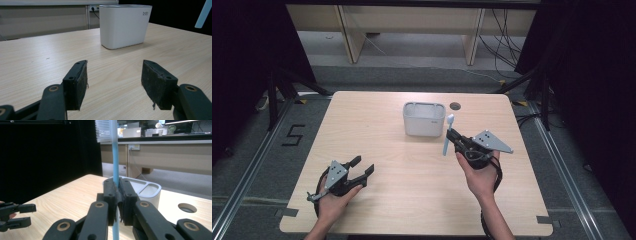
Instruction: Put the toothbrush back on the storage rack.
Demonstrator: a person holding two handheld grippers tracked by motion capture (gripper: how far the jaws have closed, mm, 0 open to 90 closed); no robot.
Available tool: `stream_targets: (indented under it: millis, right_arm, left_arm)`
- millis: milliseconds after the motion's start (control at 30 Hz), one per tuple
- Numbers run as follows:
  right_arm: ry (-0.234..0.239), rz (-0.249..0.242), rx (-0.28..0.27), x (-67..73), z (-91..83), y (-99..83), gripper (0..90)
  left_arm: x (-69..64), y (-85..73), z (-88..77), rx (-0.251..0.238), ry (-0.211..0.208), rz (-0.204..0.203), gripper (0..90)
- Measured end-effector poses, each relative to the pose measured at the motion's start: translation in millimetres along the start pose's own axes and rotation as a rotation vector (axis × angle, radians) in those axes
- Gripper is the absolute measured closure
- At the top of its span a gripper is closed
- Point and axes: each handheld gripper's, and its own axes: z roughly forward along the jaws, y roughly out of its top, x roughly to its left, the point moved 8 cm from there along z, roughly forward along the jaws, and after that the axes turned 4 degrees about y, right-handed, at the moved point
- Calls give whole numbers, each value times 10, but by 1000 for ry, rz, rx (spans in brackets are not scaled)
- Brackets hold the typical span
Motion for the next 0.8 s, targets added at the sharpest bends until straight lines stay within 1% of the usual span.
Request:
stream_targets:
  millis: [33,133,167,200,233,267,300,333,367,433,467,500,533,567,600,633,667,700,733,767,800]
  right_arm:
    - [10,16,14,13,-2,-4,855]
    - [-3,-5,-2,-20,13,22,855]
    - [-1,6,3,-18,22,22,855]
    - [6,4,-5,-20,33,32,855]
    - [1,4,2,-30,35,32,855]
    - [3,-6,6,-41,50,43,855]
    - [3,-6,6,-41,50,43,855]
    - [-1,5,2,-43,57,47,855]
    - [-9,2,-4,-53,62,56,855]
    - [-9,5,-5,-70,72,71,855]
    - [-10,-2,-7,-85,72,81,855]
    - [-9,11,-7,-87,73,88,855]
    - [-17,2,1,-103,69,94,855]
    - [-15,4,-8,-110,75,107,855]
    - [-23,1,-5,-125,66,117,855]
    - [-21,-4,-16,-136,75,134,855]
    - [-30,-19,-5,-163,63,140,855]
    - [-28,4,-19,-158,76,151,855]
    - [-27,-11,-18,-174,73,159,855]
    - [-34,3,-3,-182,71,153,855]
    - [-32,1,-16,-185,84,165,855]
  left_arm:
    - [1,1,-1,-1,2,1,375]
    - [1,1,-2,-1,3,1,375]
    - [1,0,-2,-1,4,2,375]
    - [-1,1,-3,-2,5,3,376]
    - [-3,2,-3,-5,4,4,376]
    - [-4,3,-3,-7,5,6,378]
    - [-4,3,-3,-8,5,5,378]
    - [-2,3,-5,-8,6,6,378]
    - [0,2,-6,-7,6,4,379]
    - [2,4,-6,-9,5,0,380]
    - [4,4,-6,-9,6,0,380]
    - [4,4,-5,-8,7,0,380]
    - [3,4,-5,-8,6,0,381]
    - [2,3,-5,-8,6,1,381]
    - [0,4,-4,-10,6,1,381]
    - [0,3,-5,-8,8,3,381]
    - [0,3,-4,-8,8,4,381]
    - [0,3,-4,-8,8,4,382]
    - [-1,3,-2,-9,7,3,382]
    - [0,3,-2,-8,7,2,382]
    - [3,2,-3,-4,9,2,382]
